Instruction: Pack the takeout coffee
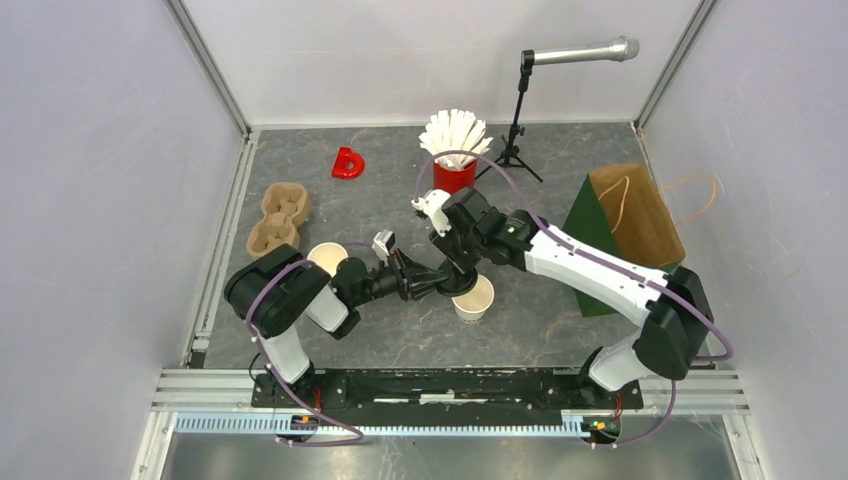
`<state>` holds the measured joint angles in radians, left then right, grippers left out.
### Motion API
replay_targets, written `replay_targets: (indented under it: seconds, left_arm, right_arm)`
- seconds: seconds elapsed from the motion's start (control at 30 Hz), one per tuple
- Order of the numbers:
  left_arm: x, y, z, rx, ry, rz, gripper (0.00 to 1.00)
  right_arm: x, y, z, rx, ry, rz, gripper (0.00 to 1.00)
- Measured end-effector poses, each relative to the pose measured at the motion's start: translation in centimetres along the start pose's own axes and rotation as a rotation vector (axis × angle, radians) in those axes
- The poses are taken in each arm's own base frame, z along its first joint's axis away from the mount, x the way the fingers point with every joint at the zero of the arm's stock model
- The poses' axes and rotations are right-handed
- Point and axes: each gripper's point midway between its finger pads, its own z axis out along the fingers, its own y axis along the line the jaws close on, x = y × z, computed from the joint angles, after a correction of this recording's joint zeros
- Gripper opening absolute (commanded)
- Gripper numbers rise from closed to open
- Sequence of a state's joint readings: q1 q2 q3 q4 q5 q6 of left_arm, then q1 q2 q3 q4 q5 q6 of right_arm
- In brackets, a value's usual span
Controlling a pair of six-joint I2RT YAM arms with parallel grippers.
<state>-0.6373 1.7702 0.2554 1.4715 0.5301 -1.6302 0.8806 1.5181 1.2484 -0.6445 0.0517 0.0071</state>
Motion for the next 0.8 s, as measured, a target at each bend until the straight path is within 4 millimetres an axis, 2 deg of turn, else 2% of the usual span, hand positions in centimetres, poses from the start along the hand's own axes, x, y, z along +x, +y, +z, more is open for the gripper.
replay_targets:
  seconds: [0.17, 0.4, 0.53, 0.8]
  left_arm:
    - [0.0, -2.1, 0.3, 0.035, 0.004, 0.036, 0.32]
    - [0.2, -4.3, 0.2, -0.007, 0.003, 0.162, 0.36]
    - [0.6, -4.8, -0.1, -0.052, 0.014, 0.229, 0.37]
    - [3.0, -3.3, 0.3, -0.155, 0.106, 0.273, 0.38]
  right_arm:
    - [-1.8, -0.9, -2.7, 0.032, -0.09, 0.032, 0.39]
    - [-4.1, -2.1, -7.9, 0.077, -0.266, 0.076, 0.42]
    - [-3.0, -2.3, -9.6, 0.089, -0.32, 0.092, 0.45]
    - [0.2, -2.6, -10.3, 0.113, -0.326, 0.118, 0.49]
